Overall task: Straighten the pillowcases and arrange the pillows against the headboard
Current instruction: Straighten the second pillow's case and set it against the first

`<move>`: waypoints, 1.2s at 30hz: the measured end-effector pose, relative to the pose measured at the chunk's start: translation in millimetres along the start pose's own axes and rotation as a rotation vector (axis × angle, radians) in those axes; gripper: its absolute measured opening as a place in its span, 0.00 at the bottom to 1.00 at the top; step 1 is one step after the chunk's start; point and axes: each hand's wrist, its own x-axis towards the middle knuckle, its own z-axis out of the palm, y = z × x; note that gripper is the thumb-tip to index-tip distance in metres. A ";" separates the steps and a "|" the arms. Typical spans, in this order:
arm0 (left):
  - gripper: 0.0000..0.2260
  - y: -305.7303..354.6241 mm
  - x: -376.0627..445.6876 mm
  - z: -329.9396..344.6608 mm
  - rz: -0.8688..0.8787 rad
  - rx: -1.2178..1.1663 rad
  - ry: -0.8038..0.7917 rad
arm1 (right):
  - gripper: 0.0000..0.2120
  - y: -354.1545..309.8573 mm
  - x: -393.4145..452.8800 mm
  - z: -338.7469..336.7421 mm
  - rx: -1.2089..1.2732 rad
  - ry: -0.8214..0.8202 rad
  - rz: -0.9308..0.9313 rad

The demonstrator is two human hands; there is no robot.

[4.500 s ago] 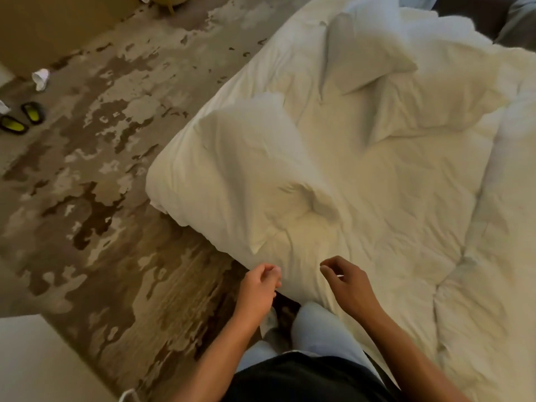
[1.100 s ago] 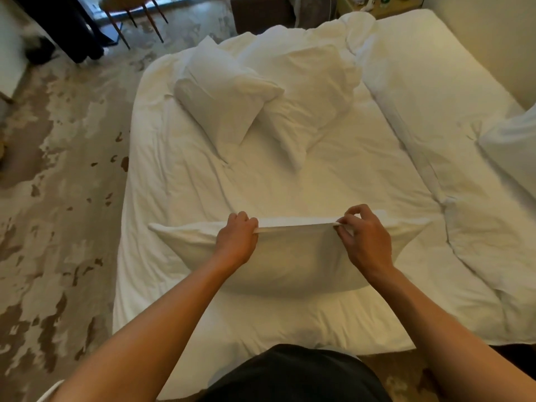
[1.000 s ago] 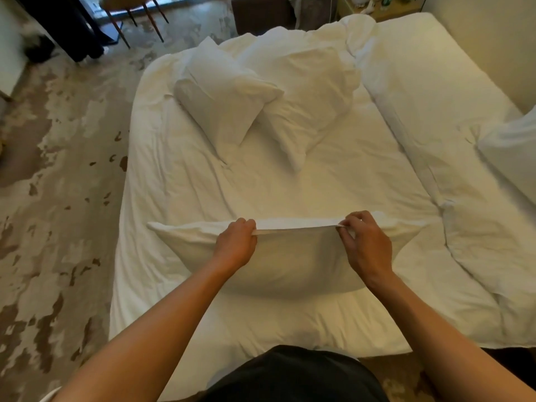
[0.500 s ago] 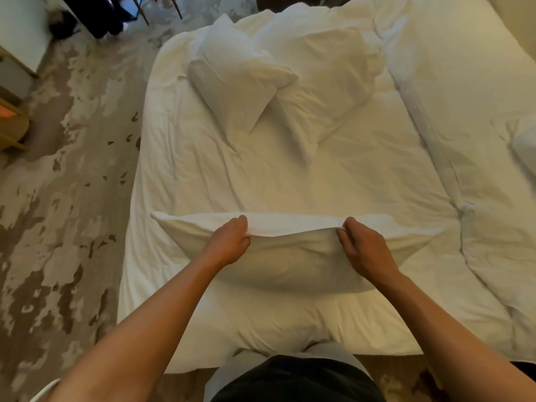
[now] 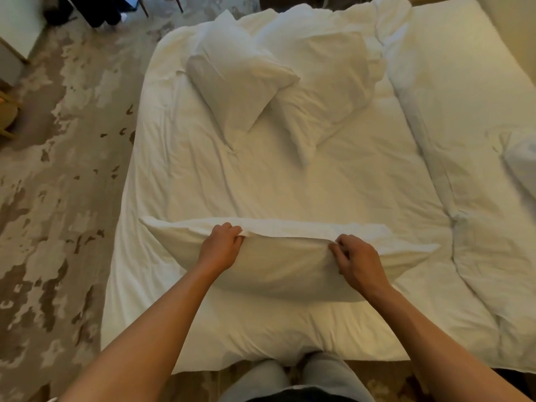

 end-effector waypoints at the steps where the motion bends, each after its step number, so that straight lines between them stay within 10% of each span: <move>1: 0.11 0.2 -3.5 0.5 0.009 -0.016 0.007 | 0.11 -4.6 -2.3 -3.0 0.023 0.002 0.004; 21: 0.16 68.2 -51.7 -41.7 0.169 -0.138 0.179 | 0.09 -23.1 -83.0 -64.6 0.062 0.296 0.200; 36: 0.16 399.6 -86.9 -16.6 0.494 -0.162 0.116 | 0.09 173.4 -217.0 -285.2 0.078 0.643 0.274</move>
